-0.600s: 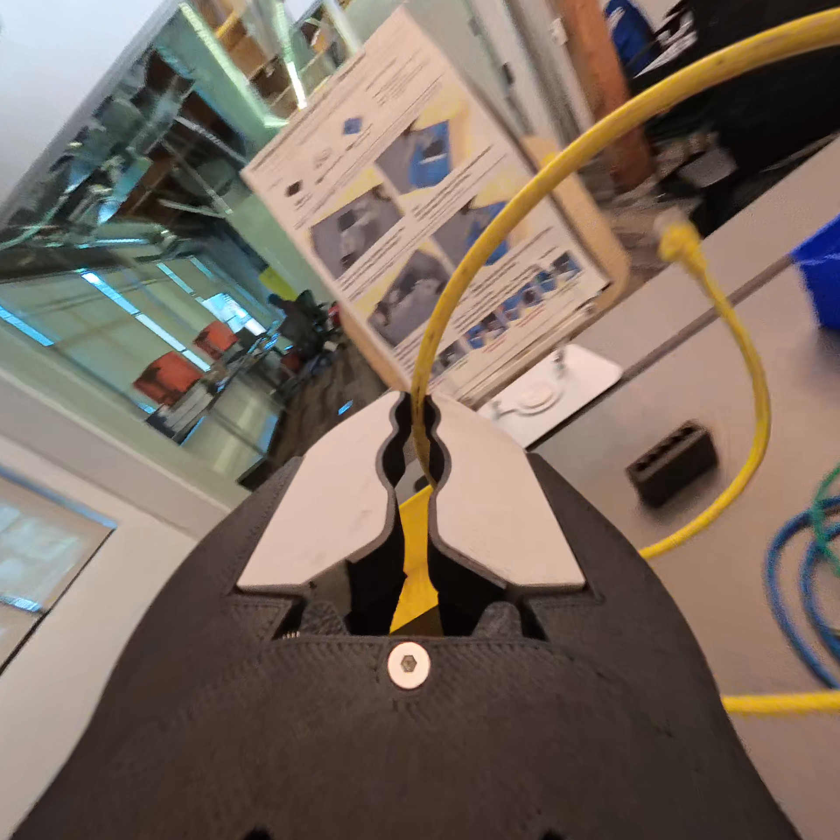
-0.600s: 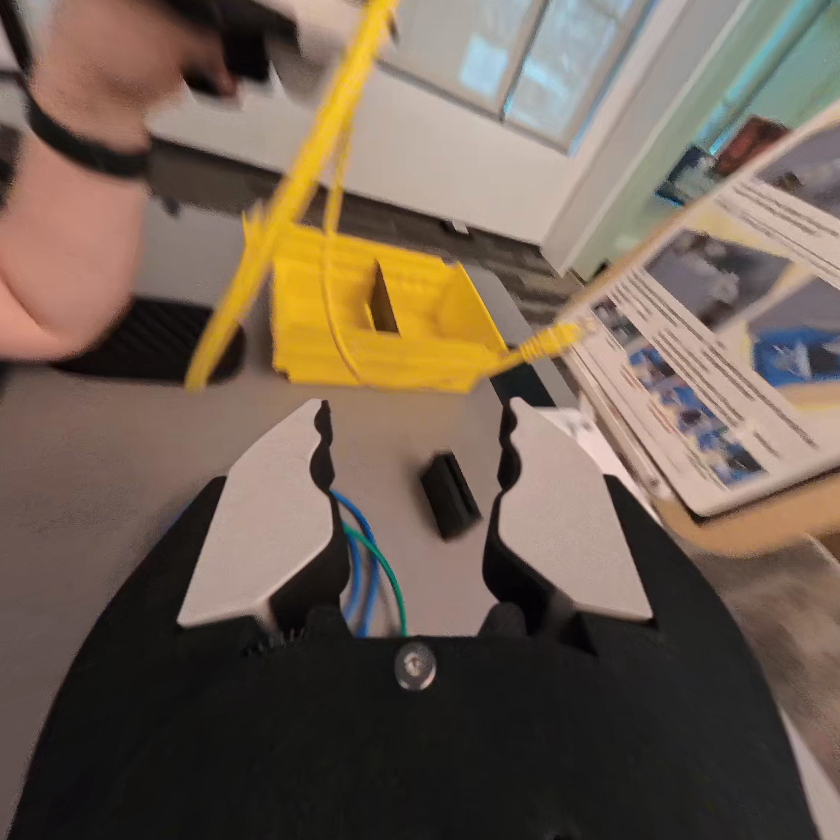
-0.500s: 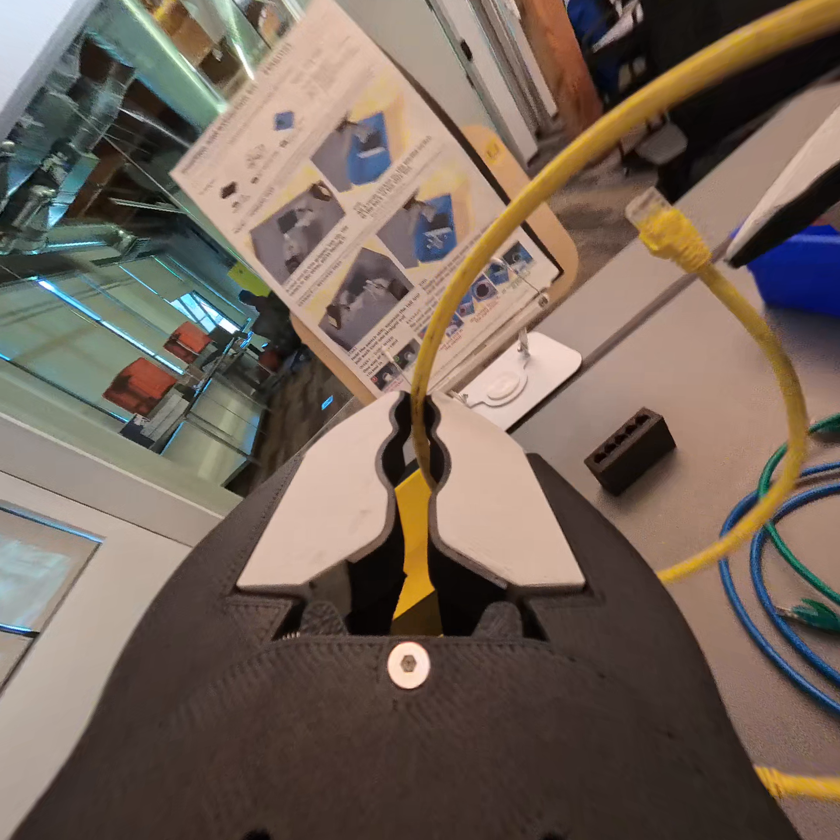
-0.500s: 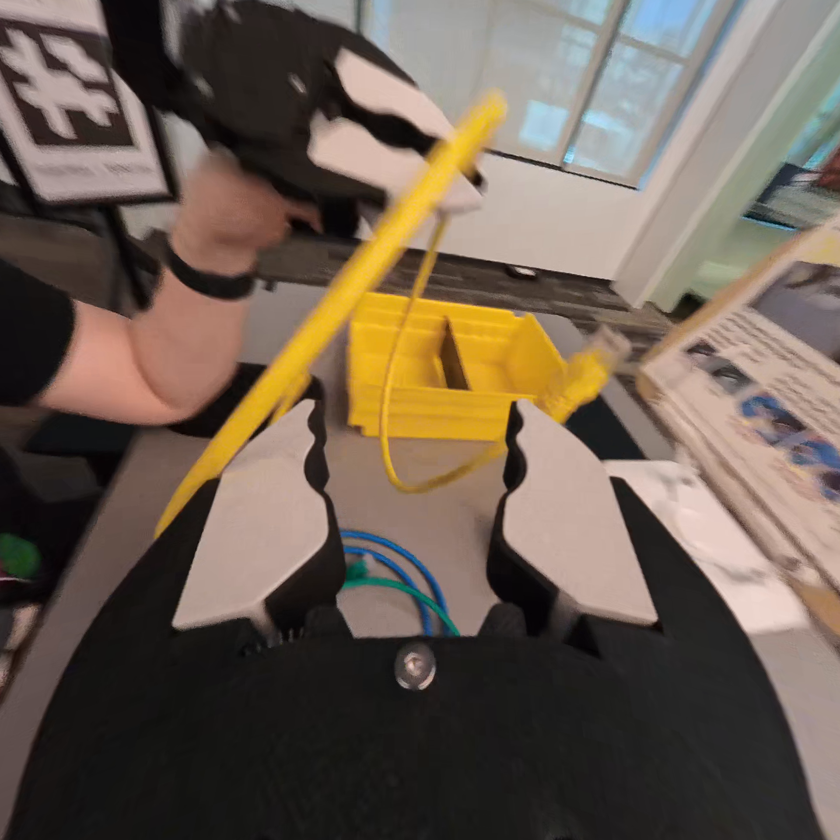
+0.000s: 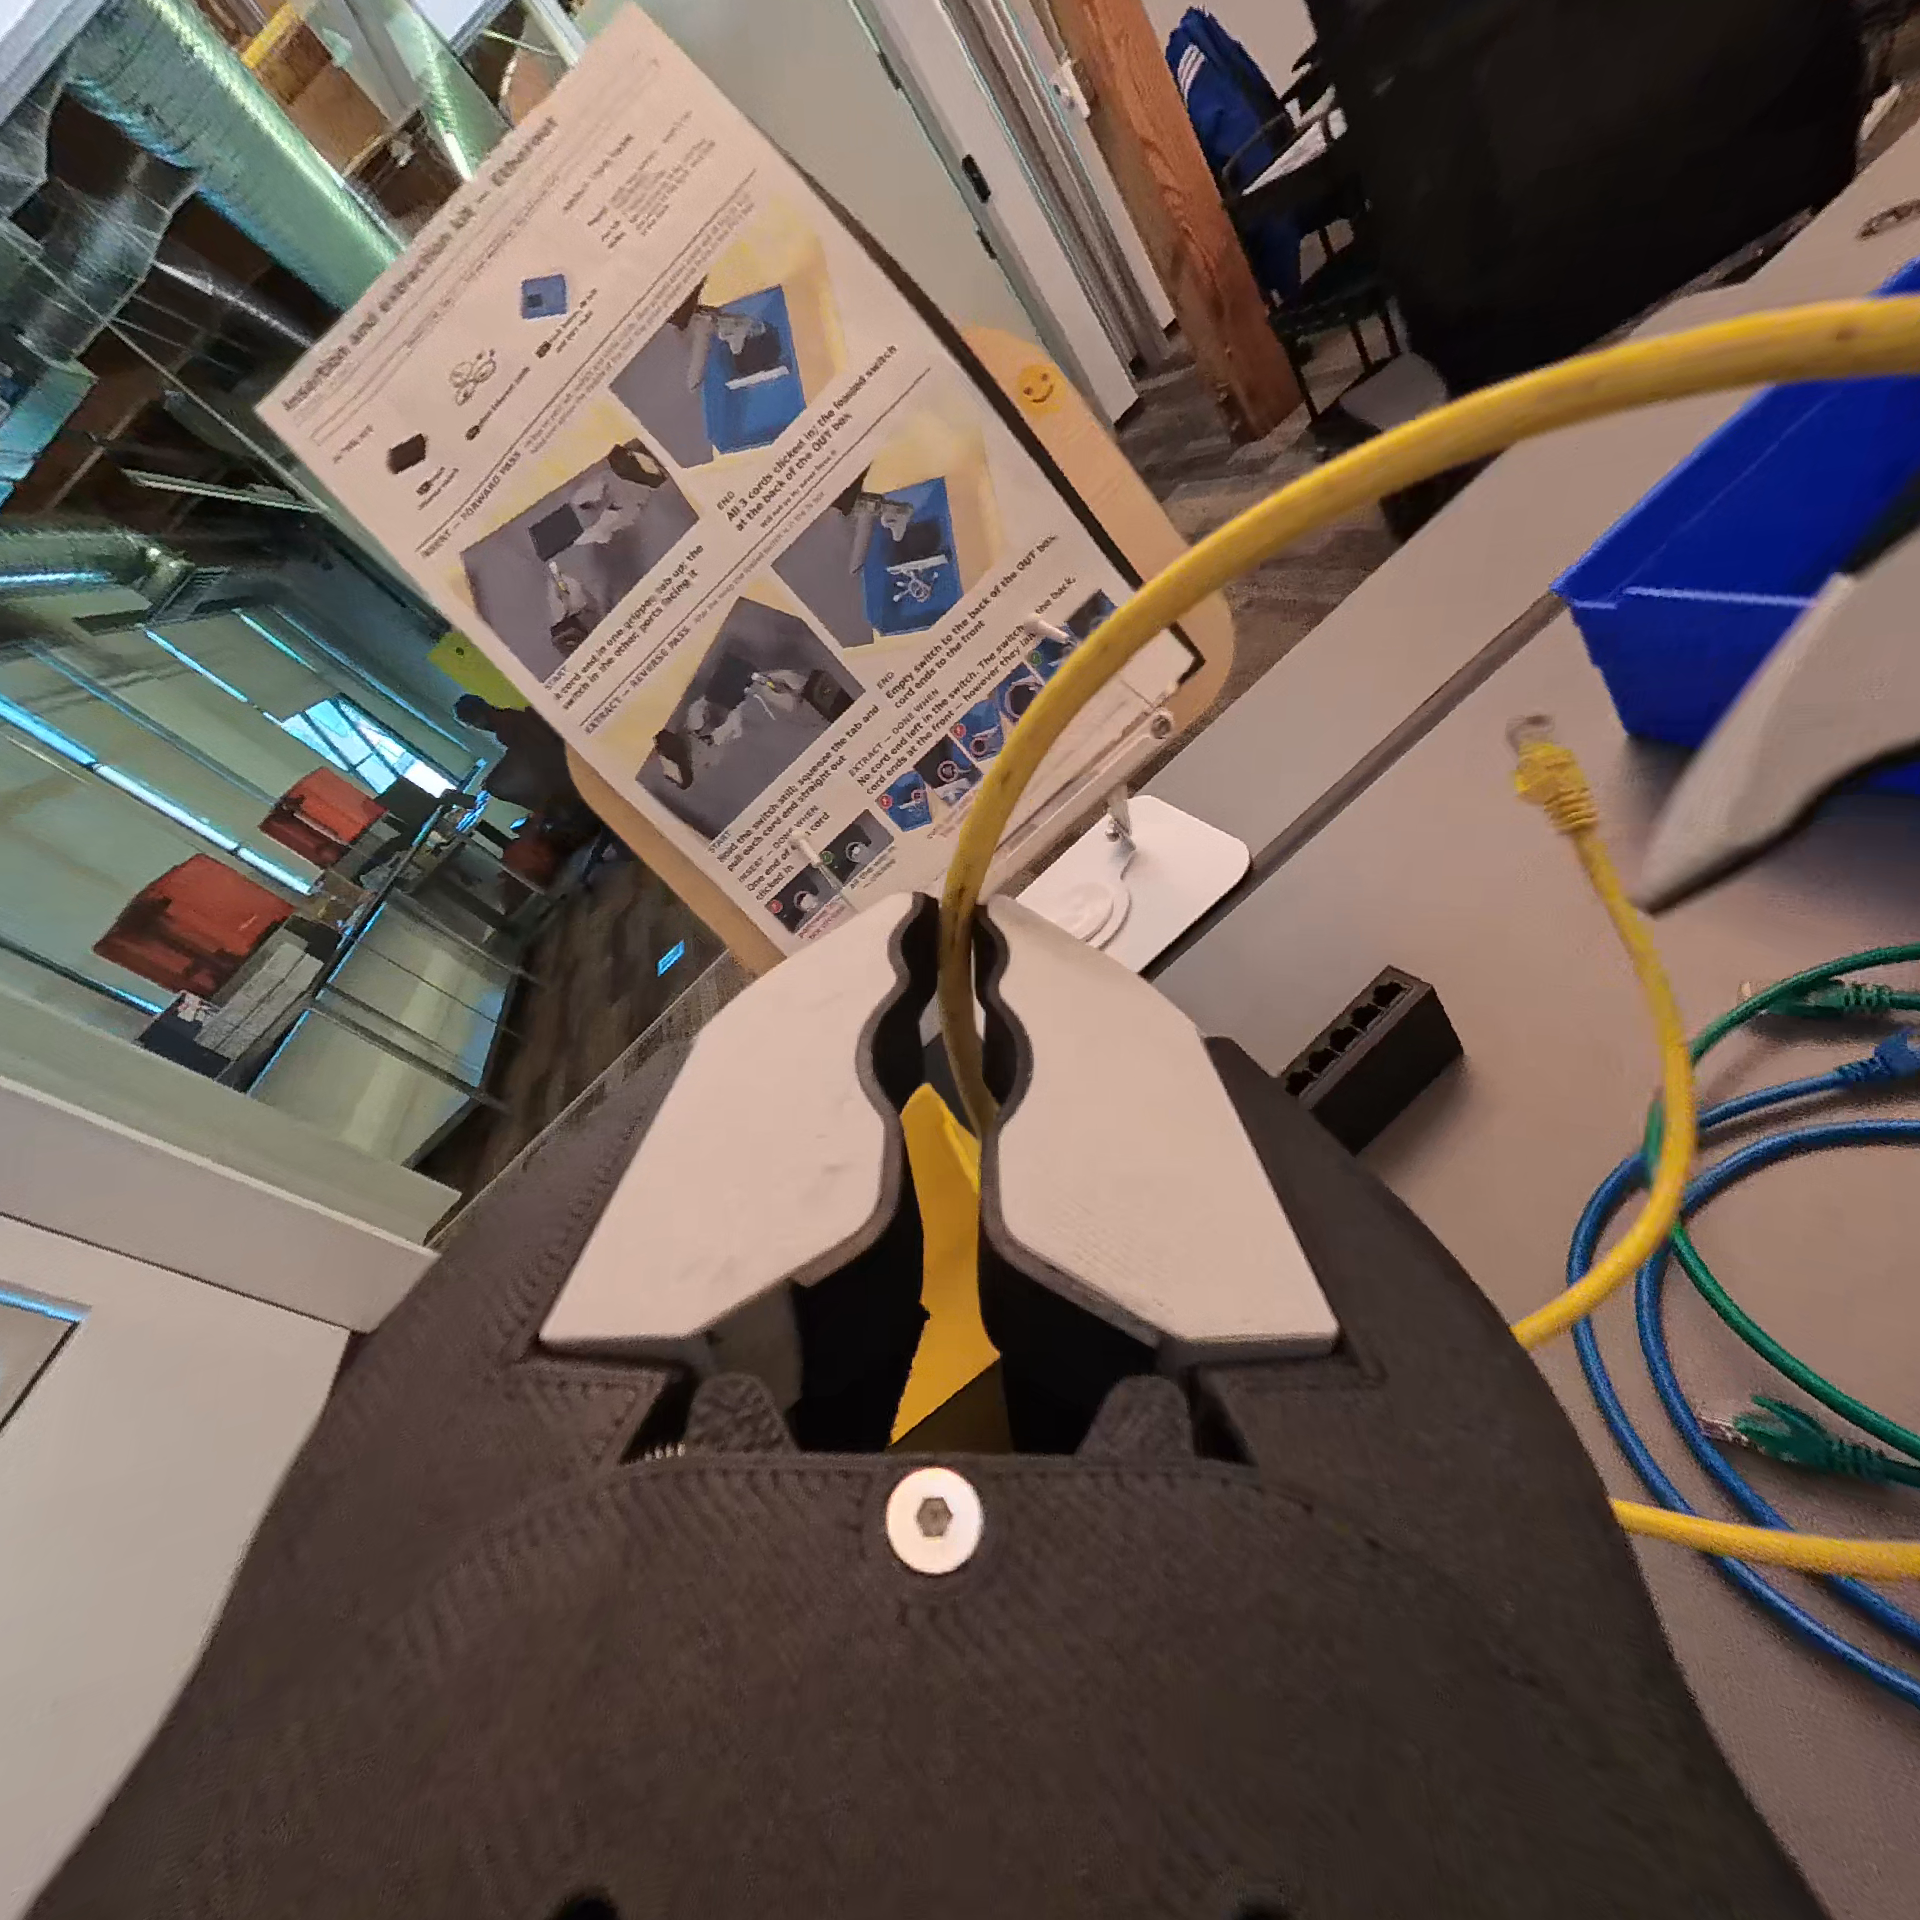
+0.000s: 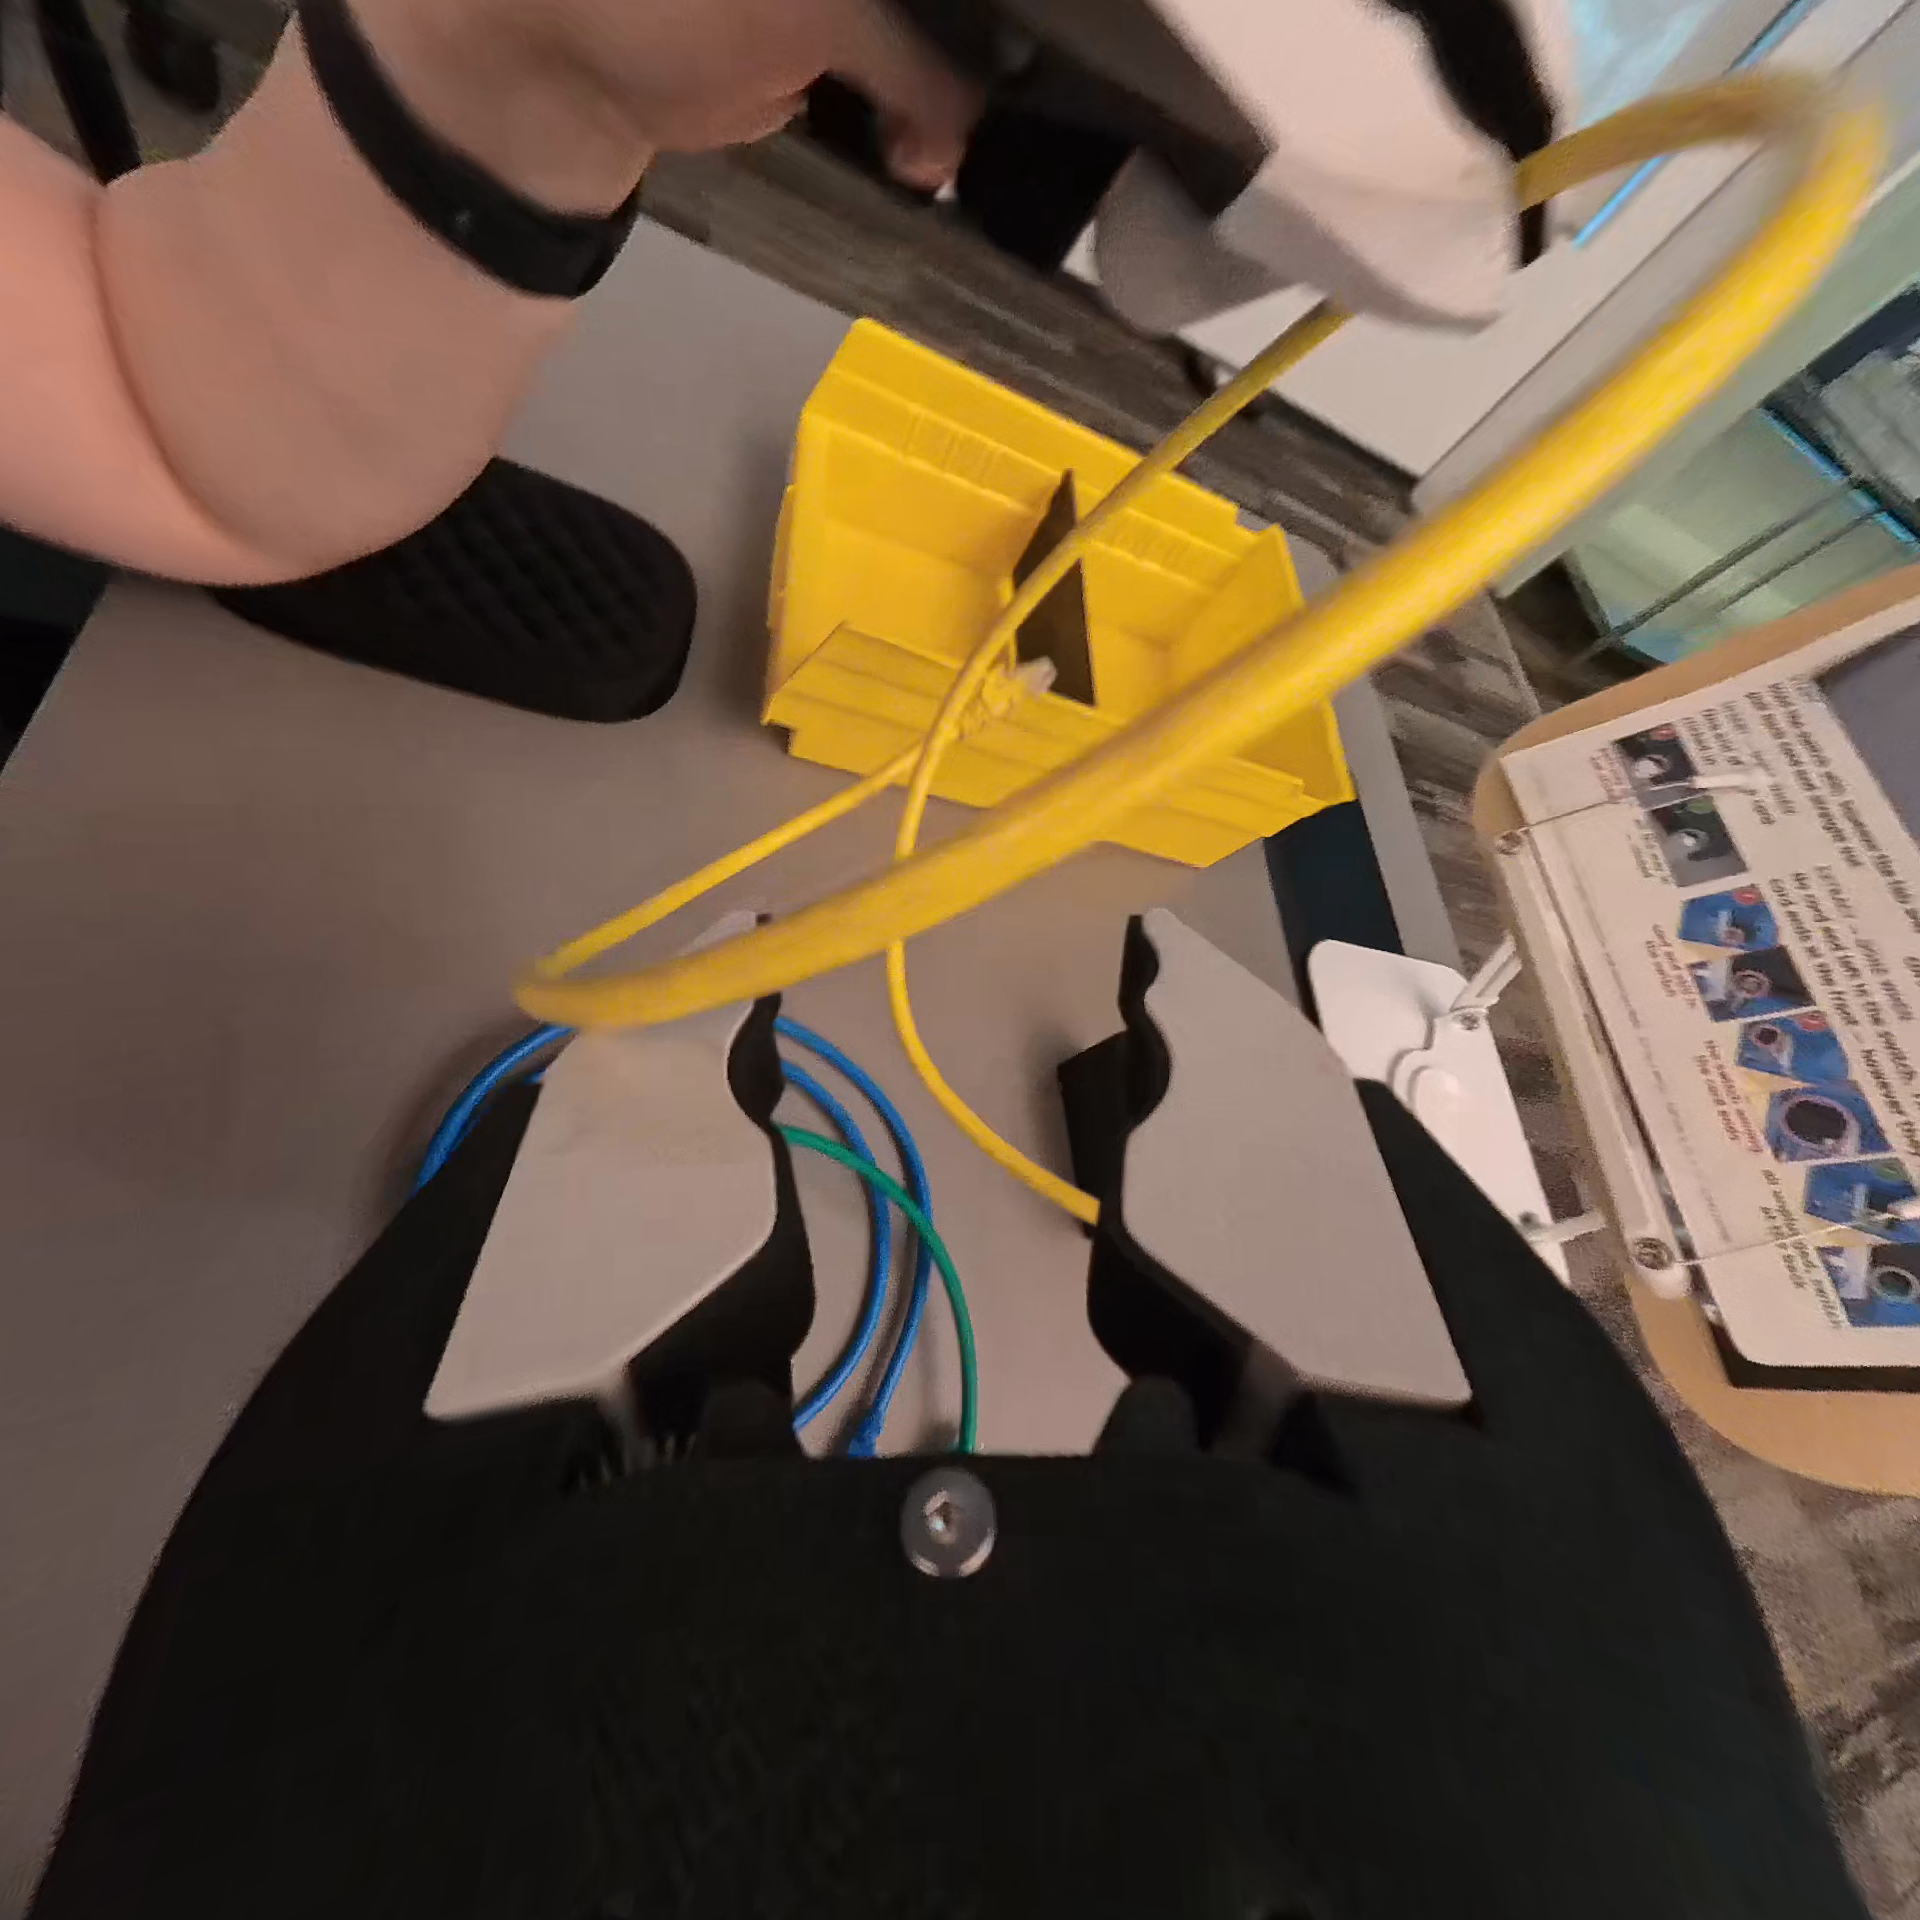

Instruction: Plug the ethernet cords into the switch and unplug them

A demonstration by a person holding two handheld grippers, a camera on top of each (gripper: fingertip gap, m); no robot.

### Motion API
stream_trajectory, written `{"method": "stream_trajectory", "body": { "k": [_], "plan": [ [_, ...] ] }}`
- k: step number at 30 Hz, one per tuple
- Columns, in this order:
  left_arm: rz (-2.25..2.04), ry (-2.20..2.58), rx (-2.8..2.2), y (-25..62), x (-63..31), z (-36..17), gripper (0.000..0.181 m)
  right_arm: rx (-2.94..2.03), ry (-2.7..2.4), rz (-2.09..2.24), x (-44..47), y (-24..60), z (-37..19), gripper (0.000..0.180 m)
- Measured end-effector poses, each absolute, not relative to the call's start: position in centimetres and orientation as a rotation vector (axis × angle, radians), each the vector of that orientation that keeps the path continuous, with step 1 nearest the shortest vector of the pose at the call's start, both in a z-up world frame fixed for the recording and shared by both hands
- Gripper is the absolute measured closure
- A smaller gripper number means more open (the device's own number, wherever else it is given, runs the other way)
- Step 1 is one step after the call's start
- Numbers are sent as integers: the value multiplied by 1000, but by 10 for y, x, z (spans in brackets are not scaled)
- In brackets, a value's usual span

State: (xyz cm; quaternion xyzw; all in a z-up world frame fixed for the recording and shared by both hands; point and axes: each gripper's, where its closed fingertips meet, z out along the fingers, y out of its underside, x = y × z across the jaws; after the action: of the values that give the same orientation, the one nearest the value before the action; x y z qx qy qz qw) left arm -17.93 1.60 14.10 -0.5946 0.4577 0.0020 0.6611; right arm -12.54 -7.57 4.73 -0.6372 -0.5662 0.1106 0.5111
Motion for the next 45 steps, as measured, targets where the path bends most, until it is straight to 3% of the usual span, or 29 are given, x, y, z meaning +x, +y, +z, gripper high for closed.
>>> {"method": "stream_trajectory", "body": {
  "k": [1,4,10,11,13,17,21,24,27,30,34,37,45],
  "plan": [
    [7,1013,-1345,18,-183,144,175,-1556,-1392,255,-125,-78,42,118],
    [-22,955,-1352,20,-194,153,176,-1638,-1571,304,-121,-100,15,126],
    [-33,908,-1355,20,-206,161,175,-1569,-1717,428,-160,-116,-10,110],
    [-30,909,-1354,19,-207,161,175,-1556,-1691,408,-167,-110,-11,116],
    [-24,904,-1357,20,-210,162,175,-1595,-1633,374,-175,-95,-14,166],
    [-45,971,-1422,20,-210,149,175,-1701,-1578,535,-174,-102,-3,171],
    [-208,1190,-1481,2,-179,116,174,-1534,-1416,896,-169,-140,75,172],
    [-416,1421,-1462,-32,-137,86,170,-1408,-1354,1037,-151,-170,120,173],
    [-594,1592,-1491,-55,-112,59,153,-1355,-1312,1106,-131,-191,145,175],
    [-773,1565,-1452,-55,-105,67,136,-1398,-1191,1095,-105,-185,157,177],
    [-1092,1361,-1404,-40,-119,99,137,-1356,-1061,1156,-76,-177,174,177],
    [-1571,1197,-1439,-45,-126,115,139,-1286,-1017,1128,-64,-170,183,176],
    [-2516,1013,-1520,-95,-85,113,130,-1179,-956,1037,-55,-161,195,176]
  ]
}}
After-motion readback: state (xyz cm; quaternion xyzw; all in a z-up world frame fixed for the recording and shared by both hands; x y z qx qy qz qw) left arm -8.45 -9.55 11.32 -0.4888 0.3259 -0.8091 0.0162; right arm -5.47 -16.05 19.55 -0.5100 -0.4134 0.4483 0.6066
